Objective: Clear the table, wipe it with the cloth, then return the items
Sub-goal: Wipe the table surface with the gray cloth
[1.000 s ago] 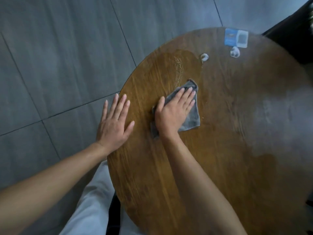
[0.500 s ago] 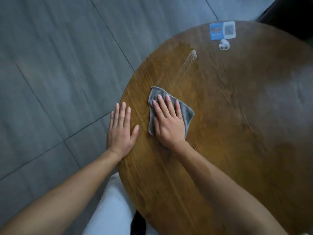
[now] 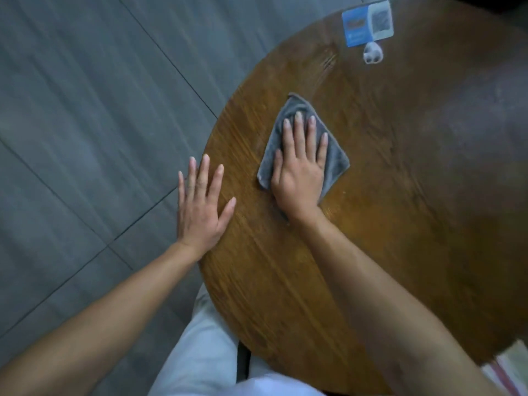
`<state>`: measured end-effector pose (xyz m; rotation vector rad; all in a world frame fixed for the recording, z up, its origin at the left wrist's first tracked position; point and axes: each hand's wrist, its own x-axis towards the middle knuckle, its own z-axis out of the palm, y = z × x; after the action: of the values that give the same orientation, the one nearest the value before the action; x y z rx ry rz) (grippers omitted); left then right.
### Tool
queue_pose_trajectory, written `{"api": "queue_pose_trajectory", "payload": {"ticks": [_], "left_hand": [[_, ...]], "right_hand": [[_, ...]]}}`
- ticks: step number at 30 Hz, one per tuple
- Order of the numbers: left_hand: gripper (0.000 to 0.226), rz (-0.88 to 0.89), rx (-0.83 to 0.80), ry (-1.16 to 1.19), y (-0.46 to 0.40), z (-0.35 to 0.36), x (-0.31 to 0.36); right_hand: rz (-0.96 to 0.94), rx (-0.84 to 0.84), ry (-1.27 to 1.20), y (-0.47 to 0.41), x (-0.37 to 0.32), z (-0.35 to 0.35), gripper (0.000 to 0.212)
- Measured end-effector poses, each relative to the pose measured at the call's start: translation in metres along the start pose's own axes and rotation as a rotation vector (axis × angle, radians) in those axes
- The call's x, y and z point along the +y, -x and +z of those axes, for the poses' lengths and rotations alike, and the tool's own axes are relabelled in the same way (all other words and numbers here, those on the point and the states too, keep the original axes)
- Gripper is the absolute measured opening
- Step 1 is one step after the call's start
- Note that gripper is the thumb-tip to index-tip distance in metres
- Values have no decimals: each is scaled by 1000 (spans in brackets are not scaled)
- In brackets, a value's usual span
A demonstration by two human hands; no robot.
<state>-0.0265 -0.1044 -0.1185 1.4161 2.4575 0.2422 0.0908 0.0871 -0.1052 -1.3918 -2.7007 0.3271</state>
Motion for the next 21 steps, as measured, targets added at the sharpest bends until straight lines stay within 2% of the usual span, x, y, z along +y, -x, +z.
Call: {"api": "queue_pose_trajectory", "payload": {"ticks": [2, 4, 6, 8, 11, 13, 14, 17, 19, 21], "left_hand": [[70, 6, 17, -3, -2, 0, -1], [70, 12, 7, -10, -5, 3, 0], [71, 10, 3, -10, -3, 3, -2], [71, 11, 3, 1, -6, 2, 2], [70, -3, -13, 16, -4, 1, 3], [69, -11, -12, 24, -2, 0, 1], [69, -28, -11, 44, -3, 2, 2], [69, -64, 29, 74, -2, 1, 1], [68, -60, 35, 57, -3, 2, 3], [67, -45, 30, 41, -4, 0, 1]], "right_hand": [[46, -37, -19, 36, -10, -1, 56], [43, -77, -4, 33, -9, -1, 57], [-48, -94, 16, 3, 1, -2, 58], [-57, -24, 61, -56, 12, -4, 58], [120, -39, 45, -132, 13, -9, 62], [197, -38, 40, -138, -5, -5, 62], [180, -28, 45, -127, -14, -3, 61], [-30, -21, 24, -55, -41, 6, 55], [-132, -105, 22, -20, -37, 8, 57], [-225, -134, 23, -20, -21, 4, 60]]}}
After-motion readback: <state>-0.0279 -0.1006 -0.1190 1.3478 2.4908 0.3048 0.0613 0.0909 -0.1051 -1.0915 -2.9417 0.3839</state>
